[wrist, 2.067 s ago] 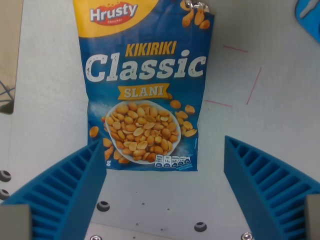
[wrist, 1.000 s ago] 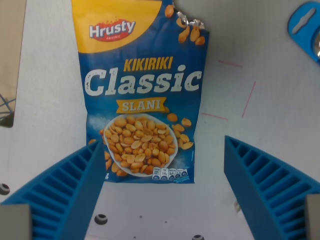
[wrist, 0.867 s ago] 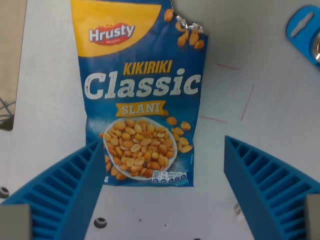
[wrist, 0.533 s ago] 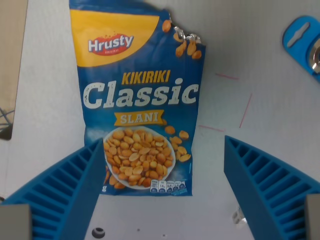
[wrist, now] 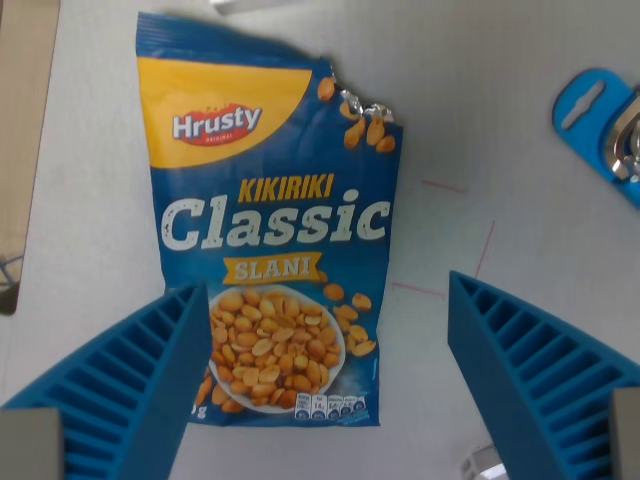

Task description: Rotate around base negative y

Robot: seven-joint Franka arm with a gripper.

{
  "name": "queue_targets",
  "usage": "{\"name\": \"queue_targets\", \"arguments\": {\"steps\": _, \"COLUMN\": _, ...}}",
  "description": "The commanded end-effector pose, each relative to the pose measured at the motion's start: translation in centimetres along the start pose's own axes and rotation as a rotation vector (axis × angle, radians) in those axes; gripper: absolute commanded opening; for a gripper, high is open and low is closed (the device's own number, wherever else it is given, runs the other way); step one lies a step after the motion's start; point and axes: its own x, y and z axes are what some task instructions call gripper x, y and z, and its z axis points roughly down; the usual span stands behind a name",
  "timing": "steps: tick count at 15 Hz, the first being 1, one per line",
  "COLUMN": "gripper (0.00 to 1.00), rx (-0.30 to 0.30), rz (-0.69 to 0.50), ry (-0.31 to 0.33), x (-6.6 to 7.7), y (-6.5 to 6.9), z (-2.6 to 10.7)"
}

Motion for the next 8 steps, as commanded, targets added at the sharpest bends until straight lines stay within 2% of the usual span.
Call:
{"name": "queue_targets", "arguments": {"steps": 1, "gripper": 1.00, "rx": -0.093, "rz": 0.001, "ry": 0.272, "x": -1.63, "y": -0.37, "z": -0.51}}
{"name": "queue_targets", "arguments": {"steps": 8, "gripper": 1.00, "rx": -0.120, "rz": 0.000, "ry": 0.361, "x": -1.63, "y": -0.37, "z": -0.51}}
